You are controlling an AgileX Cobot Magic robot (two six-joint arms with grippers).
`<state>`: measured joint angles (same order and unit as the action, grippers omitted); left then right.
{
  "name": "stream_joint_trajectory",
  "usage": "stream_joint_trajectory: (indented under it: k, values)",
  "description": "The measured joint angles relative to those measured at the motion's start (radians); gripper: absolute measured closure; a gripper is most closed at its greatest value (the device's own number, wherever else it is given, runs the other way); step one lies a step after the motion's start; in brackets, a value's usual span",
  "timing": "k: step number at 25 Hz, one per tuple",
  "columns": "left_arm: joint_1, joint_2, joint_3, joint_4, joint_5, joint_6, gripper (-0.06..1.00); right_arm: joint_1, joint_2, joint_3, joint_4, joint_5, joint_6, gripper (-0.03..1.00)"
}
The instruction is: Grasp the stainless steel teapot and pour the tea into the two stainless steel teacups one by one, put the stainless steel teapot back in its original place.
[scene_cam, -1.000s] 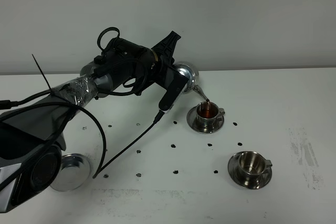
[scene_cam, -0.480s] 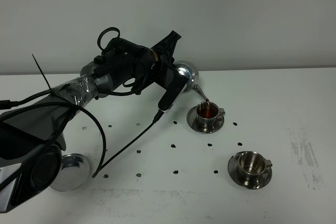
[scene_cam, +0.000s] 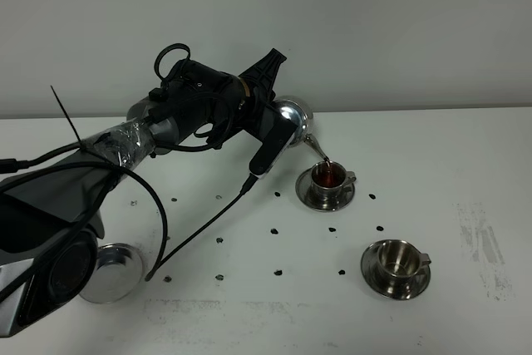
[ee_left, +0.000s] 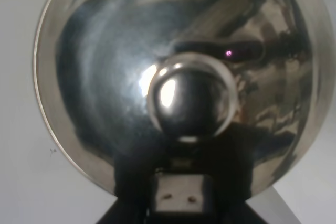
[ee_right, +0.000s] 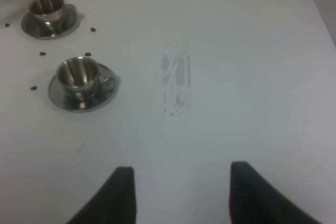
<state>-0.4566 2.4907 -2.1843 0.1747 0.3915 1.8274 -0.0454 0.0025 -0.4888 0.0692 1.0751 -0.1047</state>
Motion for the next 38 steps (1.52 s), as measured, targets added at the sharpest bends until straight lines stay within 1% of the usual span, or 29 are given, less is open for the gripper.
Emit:
stream_joint_trajectory:
  k: [16,38]
  values:
    - [0.000,0.000,0.000,0.022,-0.005,0.002,0.69,0.000,0.000,0.000,0.000,0.000,0.000,0.54]
    - [0.000,-0.003,0.000,0.022,-0.010,0.001,0.69,0.000,0.000,0.000,0.000,0.000,0.000,0.54]
